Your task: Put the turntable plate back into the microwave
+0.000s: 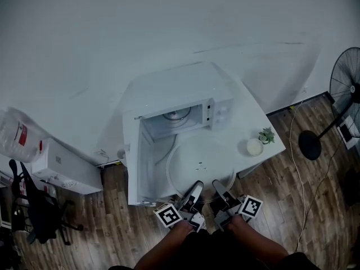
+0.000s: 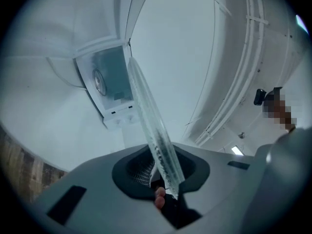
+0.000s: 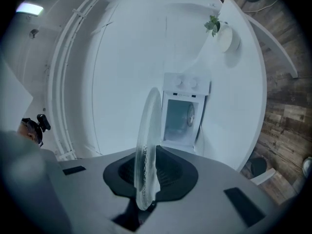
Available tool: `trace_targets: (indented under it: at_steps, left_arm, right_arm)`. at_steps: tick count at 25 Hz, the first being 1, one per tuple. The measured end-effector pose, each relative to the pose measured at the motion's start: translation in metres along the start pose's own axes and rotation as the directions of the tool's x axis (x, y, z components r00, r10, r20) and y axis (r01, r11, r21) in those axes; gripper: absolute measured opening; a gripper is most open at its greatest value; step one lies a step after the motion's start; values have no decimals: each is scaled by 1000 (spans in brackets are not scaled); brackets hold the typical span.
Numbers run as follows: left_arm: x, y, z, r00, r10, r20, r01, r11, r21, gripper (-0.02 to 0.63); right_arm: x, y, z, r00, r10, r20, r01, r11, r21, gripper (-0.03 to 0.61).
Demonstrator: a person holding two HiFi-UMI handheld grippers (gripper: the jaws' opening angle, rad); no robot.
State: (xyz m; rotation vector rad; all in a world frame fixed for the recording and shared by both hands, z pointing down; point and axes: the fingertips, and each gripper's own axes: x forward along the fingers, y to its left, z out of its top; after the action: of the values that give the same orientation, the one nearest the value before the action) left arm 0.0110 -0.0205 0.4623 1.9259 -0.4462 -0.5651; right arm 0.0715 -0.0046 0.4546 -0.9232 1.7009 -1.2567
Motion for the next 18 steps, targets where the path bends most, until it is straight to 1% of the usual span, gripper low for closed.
trace_targets:
  at_steps: [1,2,8,10,12,13,16,18]
  left_arm:
    - [3,7,6,1000,11,-3,-11,1000,19,75]
    - [6,13,10,1000,19,-2,-19,1000,22,75]
    - [33,40,32,999,39,16,-40,999,17,78]
    - [39,51,37,998,48,32,-48,999,-7,78]
    - [43,61,42,997,56,59,-51,996,-69,77]
    - [46,65,45,996,61,71,-55,995,-87,78]
    - [56,77,56,990,98,99,-92,994,-64,77]
    - [63,86,64,985,117,124,-109,992,-67,77]
  right_arm:
    - [7,-4,3,1000,-7,-7,7,1000,-4,54]
    - [14,-7,5,1000,-14,-14,14,1000,-5,55]
    - [48,-31,25,998,-45,-54,45,999,7,54]
    - [59,-38,30,996,-45,-77,46,999,15,54]
    - [70,-46,32,993,-47,-106,50,998,26,54]
    - [75,-50,34,991,-50,-121,55,998,33,54]
    - [91,-62,44,984,-57,-167,66,997,47,55]
    - [103,-70,49,979,-52,-196,65,996,60,54]
